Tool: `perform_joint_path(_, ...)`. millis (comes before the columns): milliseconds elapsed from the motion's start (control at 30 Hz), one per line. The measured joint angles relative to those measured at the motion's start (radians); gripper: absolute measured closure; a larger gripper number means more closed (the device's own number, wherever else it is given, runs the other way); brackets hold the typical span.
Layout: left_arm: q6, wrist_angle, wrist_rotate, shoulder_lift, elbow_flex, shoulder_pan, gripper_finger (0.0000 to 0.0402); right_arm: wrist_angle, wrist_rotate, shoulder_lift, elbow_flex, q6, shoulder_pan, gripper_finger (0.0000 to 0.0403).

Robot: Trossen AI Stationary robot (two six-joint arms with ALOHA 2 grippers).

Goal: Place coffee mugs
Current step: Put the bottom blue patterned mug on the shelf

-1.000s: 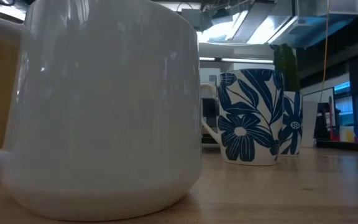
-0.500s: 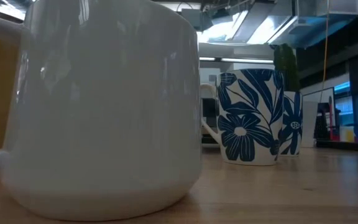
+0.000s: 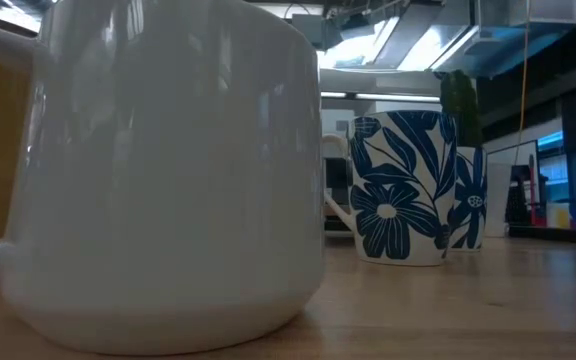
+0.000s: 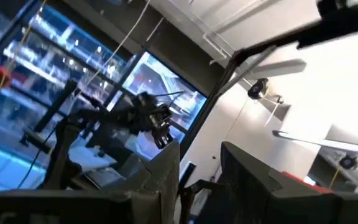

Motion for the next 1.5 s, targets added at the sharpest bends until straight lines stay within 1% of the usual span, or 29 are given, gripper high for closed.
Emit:
perform_joint_path(67,-0.064,-0.084,-0.025,0.003,0.047,0.0,0.0289,-0.318,0.095,0.061,0.144,0.148,-0.028,0.0198)
perform_joint_path(133,-0.115,-0.172,-0.032,0.018,0.087,0.0,0.0289,-0.63,0.126,0.127,0.26,0.344,-0.068,0.0198)
perform_joint_path(200,-0.173,-0.268,-0.033,0.032,0.117,0.0,0.0289,-0.894,0.097,0.193,0.341,0.534,-0.116,0.0198)
perform_joint_path(267,-0.231,-0.333,-0.041,0.047,0.145,0.0,0.0289,-1.095,0.029,0.247,0.38,0.699,-0.162,0.0198)
perform_joint_path(333,-0.277,-0.386,-0.06,0.05,0.156,0.0,0.0289,-1.226,-0.04,0.299,0.383,0.808,-0.207,0.0198)
perform_joint_path(367,-0.289,-0.409,-0.064,0.05,0.156,0.0,0.0289,-1.262,-0.071,0.322,0.377,0.836,-0.228,0.0198)
perform_joint_path(433,-0.309,-0.468,-0.072,0.052,0.156,0.0,0.0289,-1.295,-0.149,0.373,0.345,0.834,-0.255,0.0198)
perform_joint_path(500,-0.34,-0.549,-0.091,0.051,0.155,0.0,0.0289,-1.292,-0.222,0.425,0.302,0.768,-0.27,0.0198)
perform_joint_path(600,-0.419,-0.674,-0.12,0.051,0.155,0.0,0.0289,-1.224,-0.343,0.499,0.238,0.611,-0.274,0.0198)
perform_joint_path(667,-0.468,-0.726,-0.135,0.051,0.155,0.0,0.0289,-1.159,-0.425,0.546,0.207,0.517,-0.28,0.0198)
perform_joint_path(767,-0.489,-0.752,-0.141,0.051,0.155,0.0,0.0289,-1.089,-0.518,0.609,0.178,0.452,-0.291,0.0198)
perform_joint_path(900,-0.485,-0.756,-0.14,0.051,0.155,0.0,0.0289,-1.027,-0.551,0.671,0.178,0.408,-0.308,0.0198)
perform_joint_path(1033,-0.483,-0.764,-0.121,0.051,0.155,0.0,0.0289,-1.027,-0.591,0.727,0.178,0.399,-0.333,0.0198)
perform_joint_path(1133,-0.482,-0.77,-0.098,0.051,0.155,0.0,0.0289,-1.035,-0.591,0.767,0.178,0.4,-0.351,0.0198)
perform_joint_path(1267,-0.482,-0.771,-0.097,0.051,0.155,0.0,0.0289,-1.036,-0.609,0.815,0.178,0.405,-0.372,0.0198)
perform_joint_path(1500,-0.482,-0.771,-0.097,0.051,0.155,0.0,0.0289,-1.042,-0.551,0.9,0.178,0.443,-0.377,0.0198)
